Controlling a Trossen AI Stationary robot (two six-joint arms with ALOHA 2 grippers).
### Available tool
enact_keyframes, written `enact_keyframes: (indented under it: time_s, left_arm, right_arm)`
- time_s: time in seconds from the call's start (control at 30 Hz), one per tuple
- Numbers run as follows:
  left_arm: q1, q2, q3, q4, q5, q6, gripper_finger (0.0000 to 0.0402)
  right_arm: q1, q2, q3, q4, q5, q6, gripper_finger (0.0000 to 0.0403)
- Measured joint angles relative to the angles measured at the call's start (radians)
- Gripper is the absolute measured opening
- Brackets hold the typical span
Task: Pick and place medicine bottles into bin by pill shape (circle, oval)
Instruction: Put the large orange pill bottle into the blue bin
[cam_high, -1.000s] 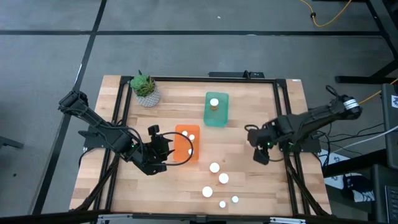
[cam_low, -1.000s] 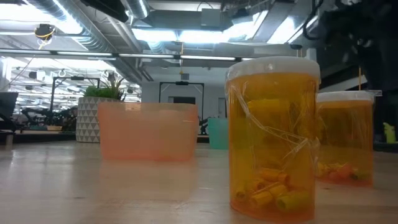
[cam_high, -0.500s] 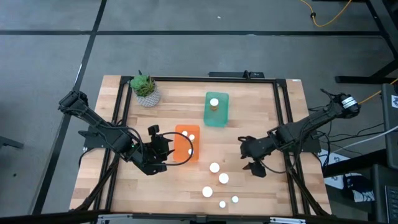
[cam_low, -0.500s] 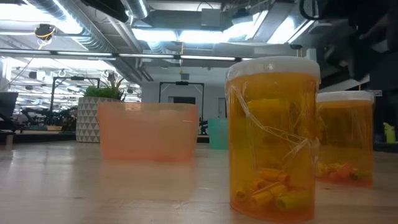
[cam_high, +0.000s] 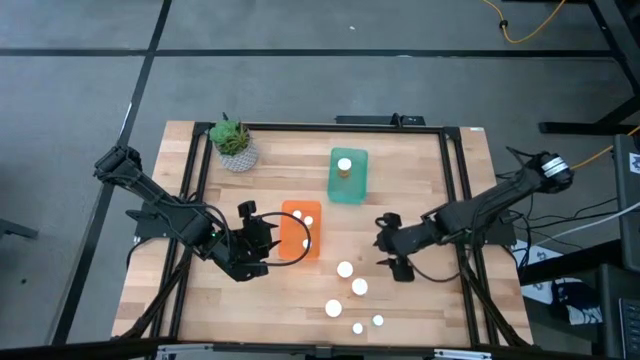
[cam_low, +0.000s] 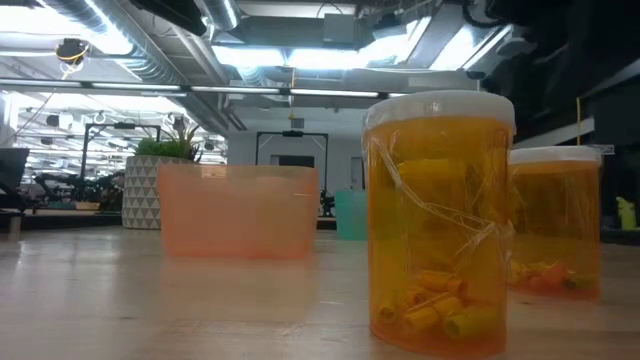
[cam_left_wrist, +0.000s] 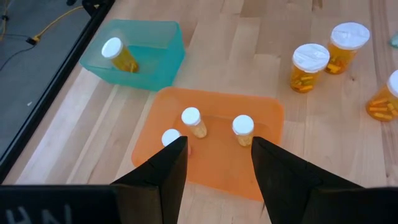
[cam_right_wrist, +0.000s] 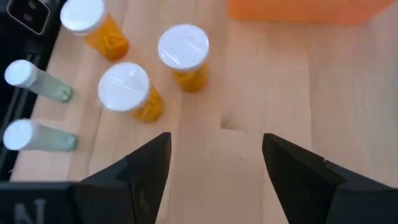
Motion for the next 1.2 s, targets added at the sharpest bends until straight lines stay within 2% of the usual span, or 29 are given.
enact_keyframes:
  time_s: [0.1, 0.33, 0.53, 1.03, 1.13, 1.2]
  left_arm:
    - [0.0, 0.0, 0.0, 0.0, 0.0, 0.0, 0.0171]
    - [0.0, 0.0, 0.0, 0.0, 0.0, 0.0, 0.0171]
    - [0.0, 0.0, 0.0, 0.0, 0.0, 0.0, 0.0171]
    - [0.0, 0.0, 0.0, 0.0, 0.0, -0.001, 0.0171]
    - [0.0, 0.0, 0.0, 0.0, 0.0, -0.001, 0.0171]
    - [0.0, 0.0, 0.0, 0.0, 0.0, -0.001, 0.0171]
  right_arm:
    - [0.0, 0.056, 0.062, -0.044, 0.0, 0.0, 0.0255]
    - [0.0, 0.205, 0.259, -0.272, 0.001, -0.06, 0.0255]
    - [0.001, 0.274, 0.377, -0.399, -0.007, -0.071, 0.0255]
    - [0.001, 0.282, 0.396, -0.389, -0.008, -0.102, 0.0255]
    - [0.001, 0.282, 0.396, -0.383, -0.002, -0.061, 0.0255]
    - [0.001, 0.282, 0.396, -0.367, 0.037, -0.016, 0.0255]
